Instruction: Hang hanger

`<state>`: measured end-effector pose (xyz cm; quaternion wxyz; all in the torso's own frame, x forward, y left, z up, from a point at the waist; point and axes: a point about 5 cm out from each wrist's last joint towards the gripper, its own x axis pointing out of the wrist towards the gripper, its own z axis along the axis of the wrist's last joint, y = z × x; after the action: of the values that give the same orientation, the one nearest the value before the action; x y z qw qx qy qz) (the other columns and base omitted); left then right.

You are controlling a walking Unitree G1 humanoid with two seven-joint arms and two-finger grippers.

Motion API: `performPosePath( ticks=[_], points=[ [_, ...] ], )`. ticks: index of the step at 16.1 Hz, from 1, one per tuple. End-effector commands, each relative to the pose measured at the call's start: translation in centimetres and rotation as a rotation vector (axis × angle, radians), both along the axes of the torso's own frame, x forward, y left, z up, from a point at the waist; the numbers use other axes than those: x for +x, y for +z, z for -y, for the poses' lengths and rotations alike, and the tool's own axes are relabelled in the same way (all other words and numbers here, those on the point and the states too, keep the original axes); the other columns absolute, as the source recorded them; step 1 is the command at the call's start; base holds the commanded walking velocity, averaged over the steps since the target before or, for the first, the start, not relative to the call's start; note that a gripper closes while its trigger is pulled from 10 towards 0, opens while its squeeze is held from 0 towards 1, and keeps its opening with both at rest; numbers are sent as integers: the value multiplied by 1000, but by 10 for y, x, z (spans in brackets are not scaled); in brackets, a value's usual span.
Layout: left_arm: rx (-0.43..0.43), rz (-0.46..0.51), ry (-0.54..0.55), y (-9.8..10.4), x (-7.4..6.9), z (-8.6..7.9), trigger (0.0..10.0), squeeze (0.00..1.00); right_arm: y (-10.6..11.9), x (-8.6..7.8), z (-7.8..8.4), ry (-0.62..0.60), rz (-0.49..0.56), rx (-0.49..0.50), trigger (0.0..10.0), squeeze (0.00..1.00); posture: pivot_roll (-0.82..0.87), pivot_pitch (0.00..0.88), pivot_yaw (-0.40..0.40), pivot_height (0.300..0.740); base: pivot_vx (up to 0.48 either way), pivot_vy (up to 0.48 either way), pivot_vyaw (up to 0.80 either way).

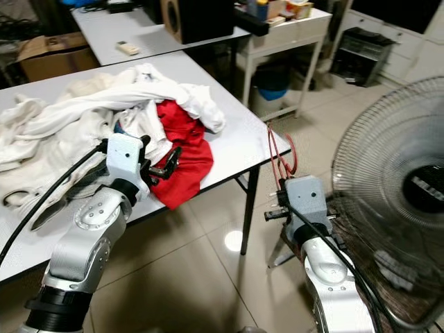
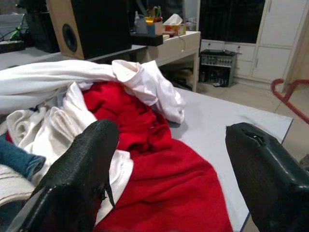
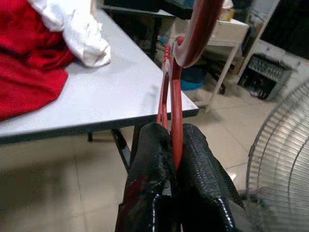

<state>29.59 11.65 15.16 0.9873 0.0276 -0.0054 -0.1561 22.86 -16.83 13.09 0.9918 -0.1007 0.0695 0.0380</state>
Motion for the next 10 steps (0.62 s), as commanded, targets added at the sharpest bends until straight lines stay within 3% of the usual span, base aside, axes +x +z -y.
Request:
performPosePath(
  ticks=[1,5,10],
  points=[
    [0,11,14,1,0,-2,10000,0,7,2,3,-11,20,30,10000,0,-84,32,20,740,345,0,-800],
    [-2,15,12,1,-2,0,10000,0,7,2,2,3,22,19,10000,0,-85,33,17,740,368,0,-731],
    [22,47,24,7,3,0,10000,0,6,1,-6,57,19,7,10000,0,-83,32,20,740,371,0,0]
  ],
)
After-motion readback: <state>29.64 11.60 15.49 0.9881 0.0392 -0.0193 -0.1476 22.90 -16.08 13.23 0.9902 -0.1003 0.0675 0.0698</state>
